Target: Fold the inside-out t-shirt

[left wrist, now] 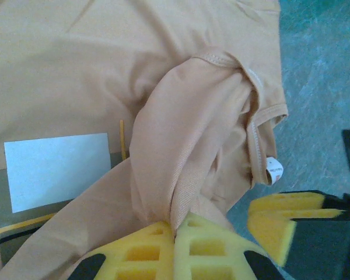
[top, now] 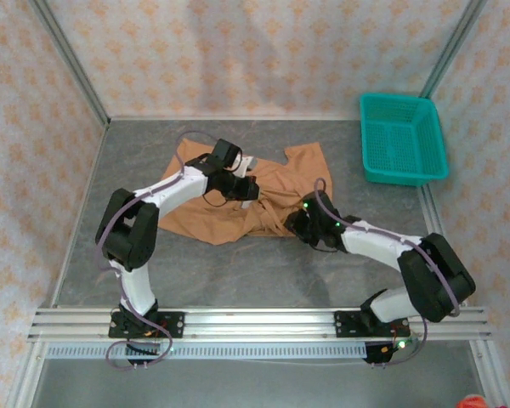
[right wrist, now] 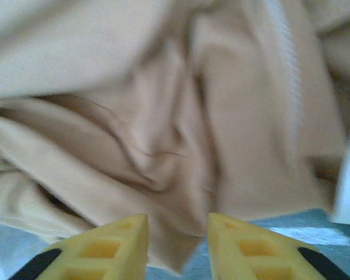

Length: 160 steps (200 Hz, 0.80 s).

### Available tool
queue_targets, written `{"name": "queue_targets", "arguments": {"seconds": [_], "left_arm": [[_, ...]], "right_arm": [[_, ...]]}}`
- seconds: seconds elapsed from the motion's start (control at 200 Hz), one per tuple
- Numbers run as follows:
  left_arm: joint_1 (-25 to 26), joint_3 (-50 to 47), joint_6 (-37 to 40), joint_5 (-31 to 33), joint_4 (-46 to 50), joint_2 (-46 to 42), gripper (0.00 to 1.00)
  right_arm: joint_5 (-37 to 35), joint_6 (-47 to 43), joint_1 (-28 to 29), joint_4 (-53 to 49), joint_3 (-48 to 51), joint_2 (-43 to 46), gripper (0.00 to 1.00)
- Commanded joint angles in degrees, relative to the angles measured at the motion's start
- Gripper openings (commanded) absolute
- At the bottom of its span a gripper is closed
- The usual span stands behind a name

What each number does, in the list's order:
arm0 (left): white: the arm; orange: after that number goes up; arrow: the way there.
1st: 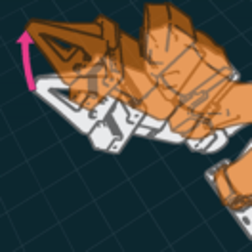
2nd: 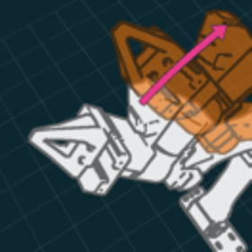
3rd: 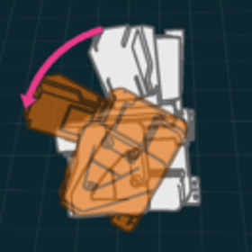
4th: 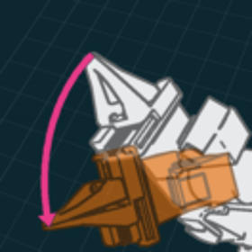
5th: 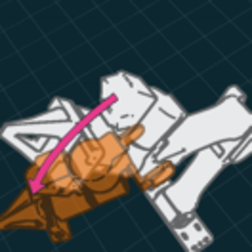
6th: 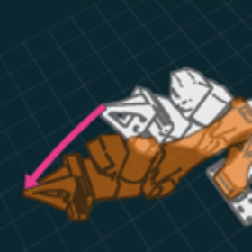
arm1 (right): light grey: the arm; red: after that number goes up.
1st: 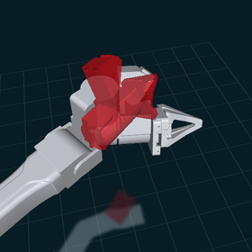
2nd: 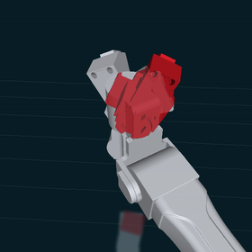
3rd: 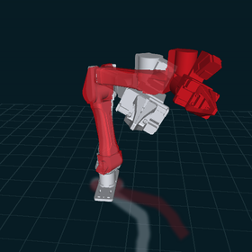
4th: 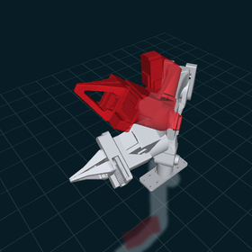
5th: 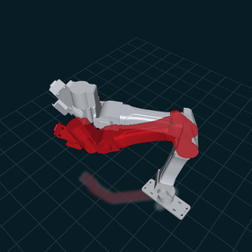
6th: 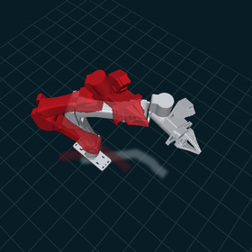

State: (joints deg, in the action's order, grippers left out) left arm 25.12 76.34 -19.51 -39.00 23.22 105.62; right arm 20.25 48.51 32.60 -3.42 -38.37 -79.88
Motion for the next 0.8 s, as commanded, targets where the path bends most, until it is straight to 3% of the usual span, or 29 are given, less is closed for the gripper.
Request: {"name": "queue_targets", "arguments": {"seconds": [0.0,0.145,0.465,0.515,0.61,0.796], "left_arm": [[0.1,-2.1,-0.9,-1.2,-2.7,-3.2,0.00],[0.3,-4.0,-1.1,-1.2,-3.5,-3.5,0.00],[0.3,-3.4,-0.2,-0.5,-2.0,-3.8,0.00],[0.3,-3.2,0.0,-0.3,-1.6,-3.8,0.00],[0.1,-2.7,0.6,0.1,-0.5,-3.8,0.00],[-2.2,-2.6,0.4,0.2,-0.1,-3.3,0.00]], "right_arm": [[-4.0,-6.0,0.3,-7.6,-5.5,1.7,0.35],[0.3,-6.2,0.3,-4.0,-9.8,-3.0,0.36],[6.4,-2.7,1.2,6.7,-14.8,-17.8,0.47],[5.9,-2.3,1.2,6.9,-15.3,-18.7,0.41],[4.3,-2.9,1.1,4.0,-16.5,-17.6,0.00],[-1.4,-8.4,1.0,-8.9,-16.5,-5.0,0.00]]}}
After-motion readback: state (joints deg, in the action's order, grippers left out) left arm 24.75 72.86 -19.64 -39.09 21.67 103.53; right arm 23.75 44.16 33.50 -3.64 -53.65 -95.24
